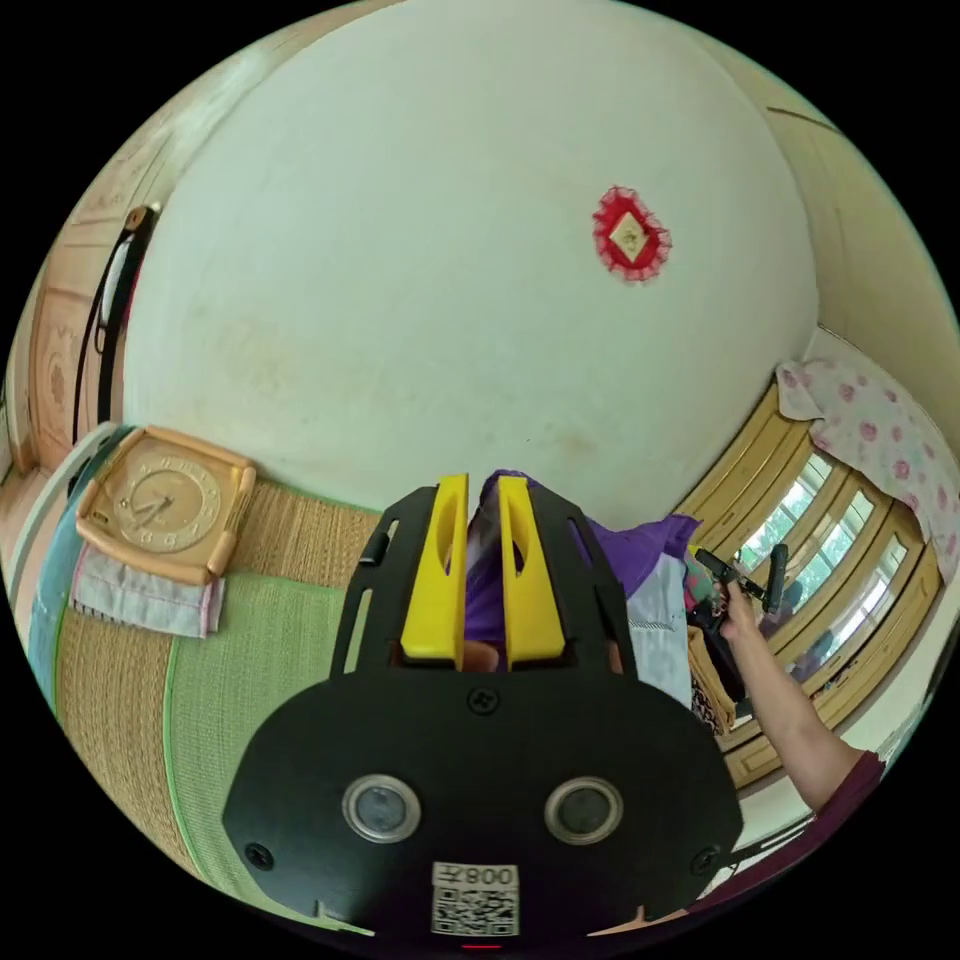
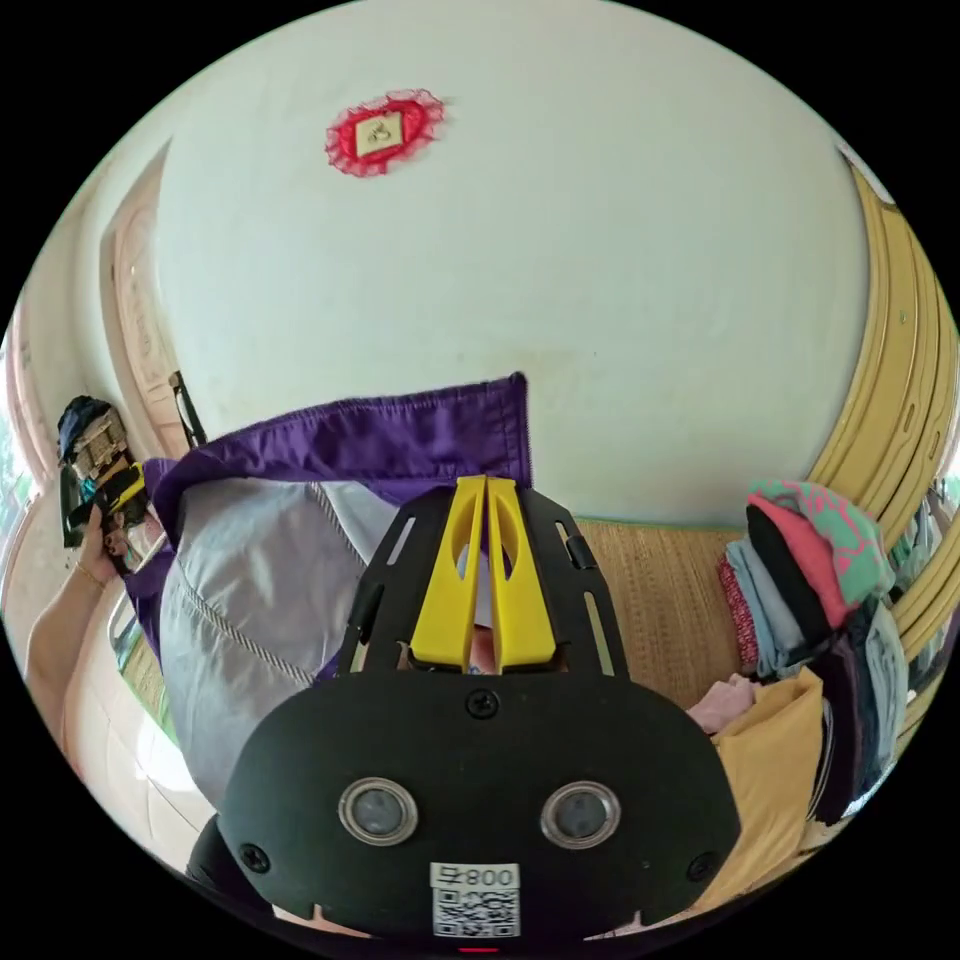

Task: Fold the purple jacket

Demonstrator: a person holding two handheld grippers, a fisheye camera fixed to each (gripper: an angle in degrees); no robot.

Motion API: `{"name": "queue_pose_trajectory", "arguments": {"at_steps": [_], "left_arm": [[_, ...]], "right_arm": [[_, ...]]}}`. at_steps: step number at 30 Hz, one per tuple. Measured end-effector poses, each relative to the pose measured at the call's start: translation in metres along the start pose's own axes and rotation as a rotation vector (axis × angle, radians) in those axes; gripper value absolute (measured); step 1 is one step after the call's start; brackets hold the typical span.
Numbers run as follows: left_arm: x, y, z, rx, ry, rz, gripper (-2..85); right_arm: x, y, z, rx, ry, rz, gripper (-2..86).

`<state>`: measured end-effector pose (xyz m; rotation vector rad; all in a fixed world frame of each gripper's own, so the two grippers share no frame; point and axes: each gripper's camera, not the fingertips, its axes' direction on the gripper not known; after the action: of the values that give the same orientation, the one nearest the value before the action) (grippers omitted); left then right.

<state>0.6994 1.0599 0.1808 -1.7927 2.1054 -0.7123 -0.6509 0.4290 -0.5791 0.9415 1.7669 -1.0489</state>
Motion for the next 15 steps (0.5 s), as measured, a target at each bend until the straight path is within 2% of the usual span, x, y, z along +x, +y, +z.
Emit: {"name": "queue_pose_trajectory", "arguments": {"at_steps": [4, 7, 11, 15], "left_arm": [[-0.054, 0.077, 0.05, -0.123, -0.026, -0.082, 7.8], [-0.092, 0.155, 0.064, -0.225, -0.023, -0.161, 8.1], [-0.126, 0.267, 0.031, -0.261, 0.009, -0.323, 8.9], [-0.121, 0.379, -0.025, -0.271, 0.033, -0.464, 9.8]], "right_arm": [[0.009, 0.037, 0.118, -0.131, -0.035, 0.04, 0.0], [0.007, 0.083, 0.164, -0.193, -0.079, 0.005, 0.0], [-0.003, 0.146, 0.167, -0.212, -0.183, -0.031, 0.0], [-0.02, 0.219, 0.137, -0.281, -0.217, -0.077, 0.0]]}}
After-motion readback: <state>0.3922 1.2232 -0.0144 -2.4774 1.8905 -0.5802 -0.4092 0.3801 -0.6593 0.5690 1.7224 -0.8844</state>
